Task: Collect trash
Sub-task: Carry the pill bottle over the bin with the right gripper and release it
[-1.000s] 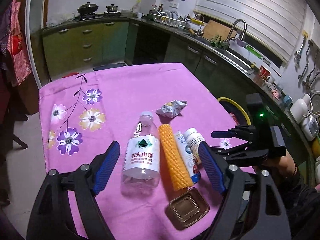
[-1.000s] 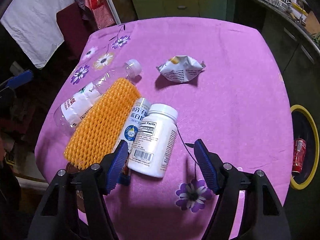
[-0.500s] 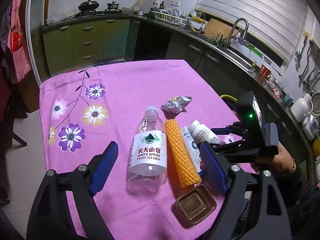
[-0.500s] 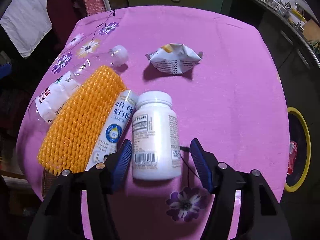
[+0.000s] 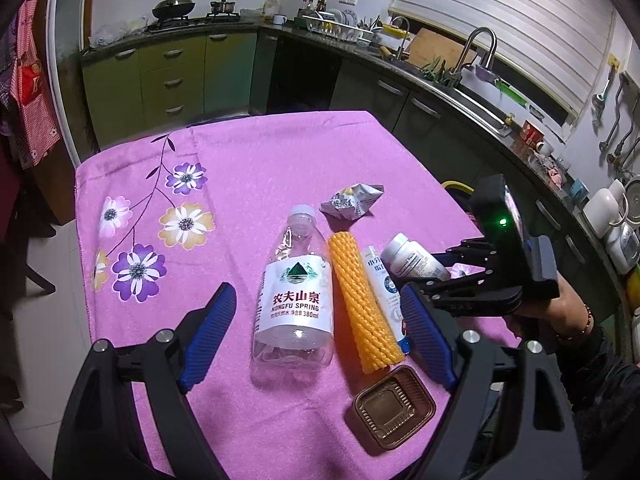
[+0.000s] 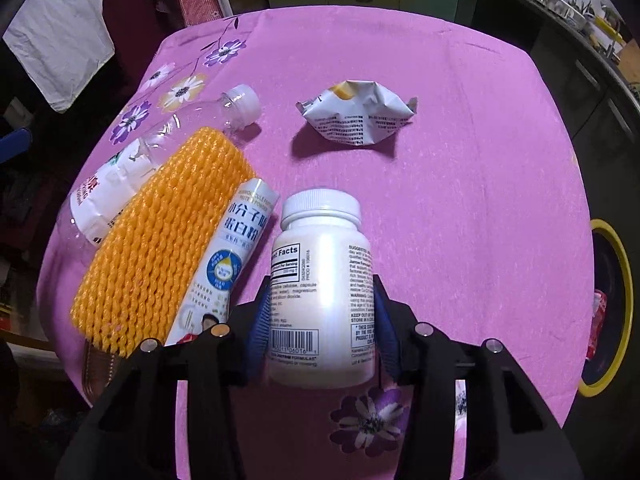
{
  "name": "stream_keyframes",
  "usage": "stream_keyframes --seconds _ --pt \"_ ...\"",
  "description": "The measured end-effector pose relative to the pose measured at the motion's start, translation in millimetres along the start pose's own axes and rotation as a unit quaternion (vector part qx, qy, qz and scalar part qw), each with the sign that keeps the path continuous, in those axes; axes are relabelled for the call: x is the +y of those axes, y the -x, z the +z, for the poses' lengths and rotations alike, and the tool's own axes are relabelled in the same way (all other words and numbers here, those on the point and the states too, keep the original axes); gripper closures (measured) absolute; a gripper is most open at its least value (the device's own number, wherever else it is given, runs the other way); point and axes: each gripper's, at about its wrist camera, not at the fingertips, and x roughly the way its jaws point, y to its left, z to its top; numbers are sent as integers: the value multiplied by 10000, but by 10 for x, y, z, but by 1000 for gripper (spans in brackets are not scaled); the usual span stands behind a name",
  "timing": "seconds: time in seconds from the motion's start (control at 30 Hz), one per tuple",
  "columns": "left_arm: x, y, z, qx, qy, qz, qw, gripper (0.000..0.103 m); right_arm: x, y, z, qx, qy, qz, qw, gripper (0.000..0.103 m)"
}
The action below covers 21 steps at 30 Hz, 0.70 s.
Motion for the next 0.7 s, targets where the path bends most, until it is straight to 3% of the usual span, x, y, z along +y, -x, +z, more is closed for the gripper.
stream_keyframes --seconds 0.27,0.37,0.47,0.6,0.7 --pt "-44 -45 28 75 -97 -9 9999 23 -309 472 -104 -428 -310 -32 9986 57" --pt "-72 -39 44 74 -143 -6 9999 23 -786 758 -122 -684 -772 -412 9938 57" --pt "-112 -47 54 75 -185 9 9998 23 -1560 924 -188 -847 -1531 -1095 9785 57" --pt "-164 -72 71 111 -213 52 9997 23 -2519 712 -307 -446 -2320 -1564 9590 56" --pt "-208 -81 81 155 -243 102 9995 23 -2892 495 -345 -163 -2559 -1693 9516 57"
